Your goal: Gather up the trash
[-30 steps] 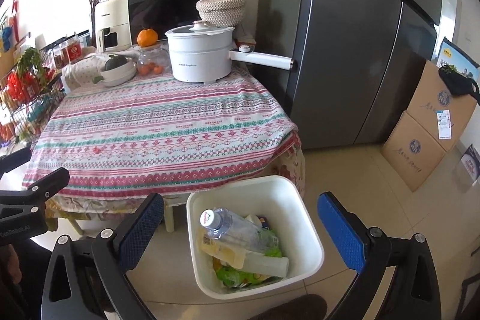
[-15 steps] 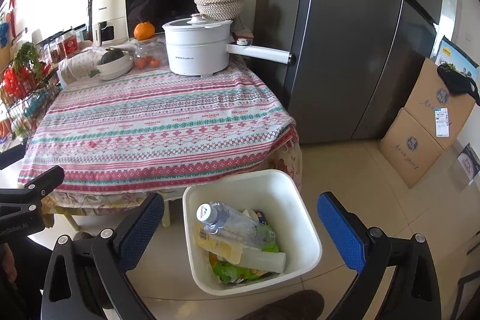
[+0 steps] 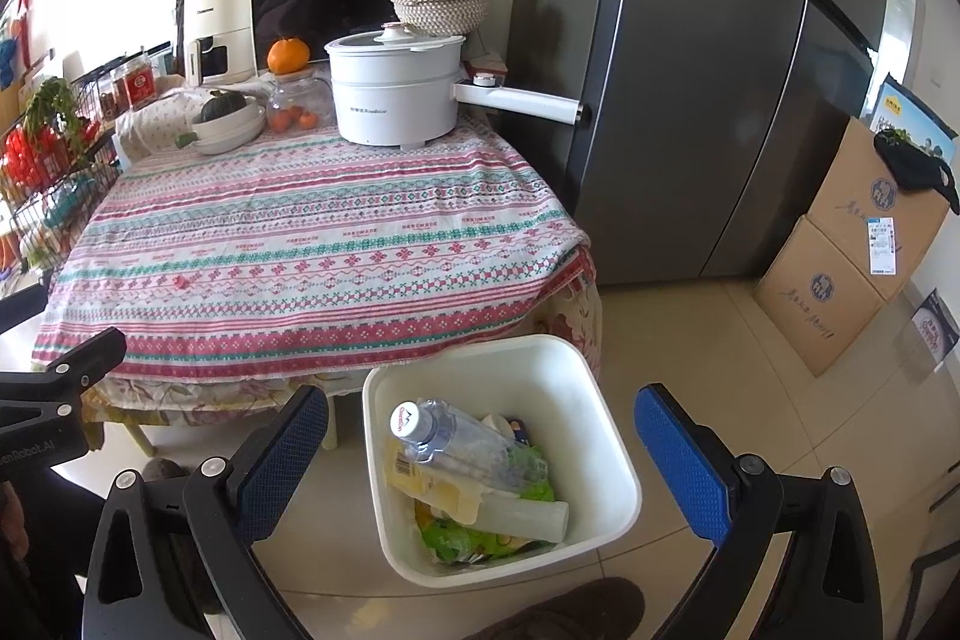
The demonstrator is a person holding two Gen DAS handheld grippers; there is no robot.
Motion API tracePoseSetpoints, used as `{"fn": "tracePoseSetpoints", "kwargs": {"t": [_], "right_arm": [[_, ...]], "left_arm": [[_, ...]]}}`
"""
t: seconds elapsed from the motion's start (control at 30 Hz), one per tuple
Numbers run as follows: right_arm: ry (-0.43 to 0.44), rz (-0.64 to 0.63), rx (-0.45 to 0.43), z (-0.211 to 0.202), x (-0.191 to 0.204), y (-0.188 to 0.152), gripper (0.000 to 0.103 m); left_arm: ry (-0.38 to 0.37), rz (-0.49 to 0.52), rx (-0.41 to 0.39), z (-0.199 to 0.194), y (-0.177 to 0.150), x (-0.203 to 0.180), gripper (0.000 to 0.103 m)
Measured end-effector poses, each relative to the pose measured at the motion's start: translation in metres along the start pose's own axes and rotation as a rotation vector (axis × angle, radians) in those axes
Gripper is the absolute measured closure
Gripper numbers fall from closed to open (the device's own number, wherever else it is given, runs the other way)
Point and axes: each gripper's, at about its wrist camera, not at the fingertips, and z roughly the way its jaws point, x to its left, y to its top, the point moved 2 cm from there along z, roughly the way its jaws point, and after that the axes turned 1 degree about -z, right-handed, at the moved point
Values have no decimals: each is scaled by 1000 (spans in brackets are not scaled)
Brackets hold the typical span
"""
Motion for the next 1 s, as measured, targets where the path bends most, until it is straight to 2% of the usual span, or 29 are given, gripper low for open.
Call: {"fn": "tracePoseSetpoints", "kwargs": {"t": [1.0], "right_arm": [[-2,0,1,-1,1,-1,0]], "left_arm": [[3,1,-2,0,-2,2,1]]}}
